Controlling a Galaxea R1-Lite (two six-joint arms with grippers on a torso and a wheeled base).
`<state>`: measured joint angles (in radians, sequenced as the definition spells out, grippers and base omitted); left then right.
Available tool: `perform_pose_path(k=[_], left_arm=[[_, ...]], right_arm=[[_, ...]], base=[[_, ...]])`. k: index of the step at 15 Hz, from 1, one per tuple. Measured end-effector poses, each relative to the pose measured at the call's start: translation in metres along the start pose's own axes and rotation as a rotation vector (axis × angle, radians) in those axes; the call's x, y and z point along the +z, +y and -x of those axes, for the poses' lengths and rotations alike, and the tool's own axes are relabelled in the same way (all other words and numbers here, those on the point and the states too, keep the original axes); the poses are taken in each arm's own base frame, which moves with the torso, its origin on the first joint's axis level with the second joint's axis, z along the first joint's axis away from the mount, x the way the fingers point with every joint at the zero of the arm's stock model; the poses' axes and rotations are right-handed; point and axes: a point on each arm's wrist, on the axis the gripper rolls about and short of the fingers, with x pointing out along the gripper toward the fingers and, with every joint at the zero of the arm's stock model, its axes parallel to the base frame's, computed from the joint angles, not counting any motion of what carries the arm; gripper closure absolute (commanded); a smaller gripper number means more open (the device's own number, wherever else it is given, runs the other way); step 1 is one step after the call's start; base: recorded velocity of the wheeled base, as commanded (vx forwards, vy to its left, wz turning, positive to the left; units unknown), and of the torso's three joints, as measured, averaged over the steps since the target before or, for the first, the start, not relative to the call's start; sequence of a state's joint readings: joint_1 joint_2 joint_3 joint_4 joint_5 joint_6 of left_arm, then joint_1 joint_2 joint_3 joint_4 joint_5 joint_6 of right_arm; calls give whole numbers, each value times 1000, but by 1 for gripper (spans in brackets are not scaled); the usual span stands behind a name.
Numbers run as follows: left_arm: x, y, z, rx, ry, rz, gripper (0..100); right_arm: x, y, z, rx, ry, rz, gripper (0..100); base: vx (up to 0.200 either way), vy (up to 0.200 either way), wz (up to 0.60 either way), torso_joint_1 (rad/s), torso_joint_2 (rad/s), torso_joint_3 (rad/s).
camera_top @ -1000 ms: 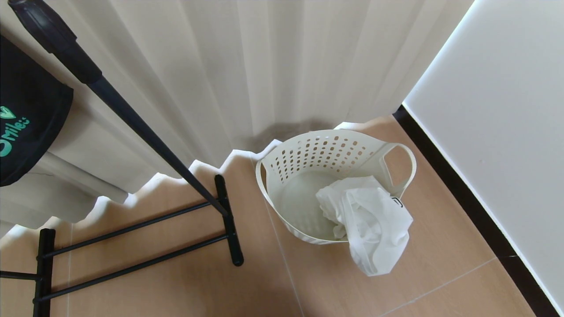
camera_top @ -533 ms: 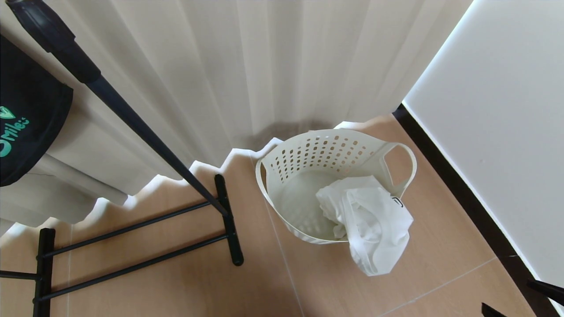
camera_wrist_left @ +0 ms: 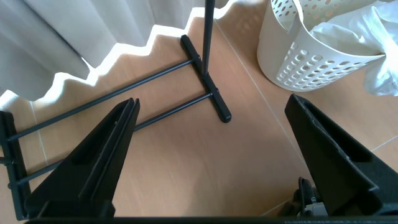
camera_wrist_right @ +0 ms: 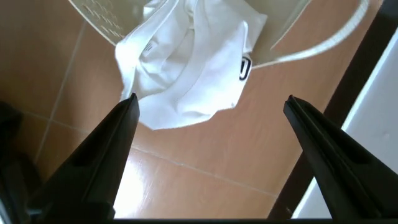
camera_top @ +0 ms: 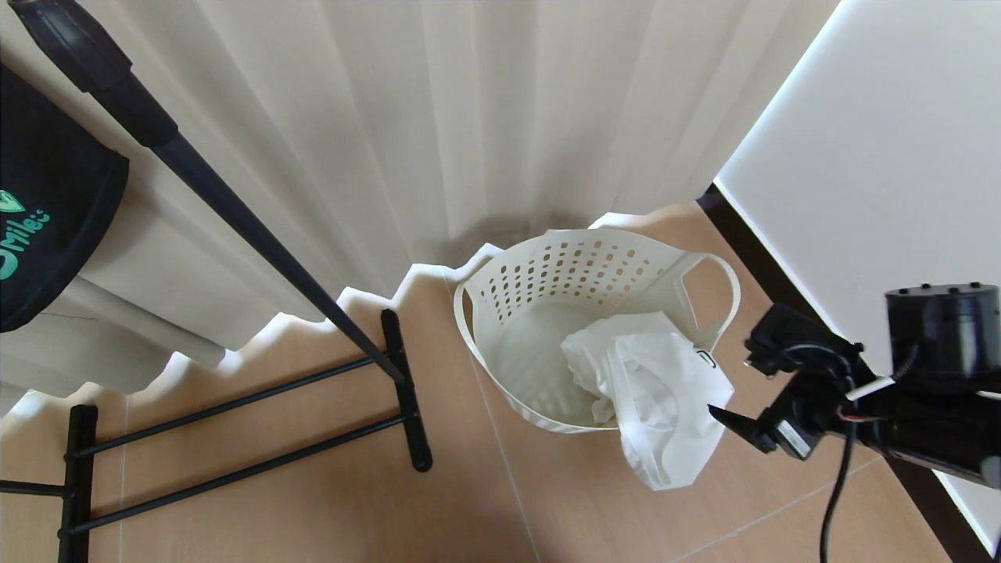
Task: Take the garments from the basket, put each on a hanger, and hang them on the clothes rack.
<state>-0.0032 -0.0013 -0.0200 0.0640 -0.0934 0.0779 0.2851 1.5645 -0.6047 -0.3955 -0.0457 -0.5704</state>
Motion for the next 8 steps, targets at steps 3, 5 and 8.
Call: perform_pose_path(k=[3,5,8], left_arm=[[0,0,0,0,0,0,0],[0,0,0,0,0,-1,0],[0,0,0,0,0,-1,0]], right_arm=[[17,-8,-60,-8,46,23,0],[24,-12,-91,-24,64,21,0],[30,-14,-118,-36,69,3,0]], base=[[0,0,0,0,0,0],[0,0,0,0,0,0],[0,0,0,0,0,0]])
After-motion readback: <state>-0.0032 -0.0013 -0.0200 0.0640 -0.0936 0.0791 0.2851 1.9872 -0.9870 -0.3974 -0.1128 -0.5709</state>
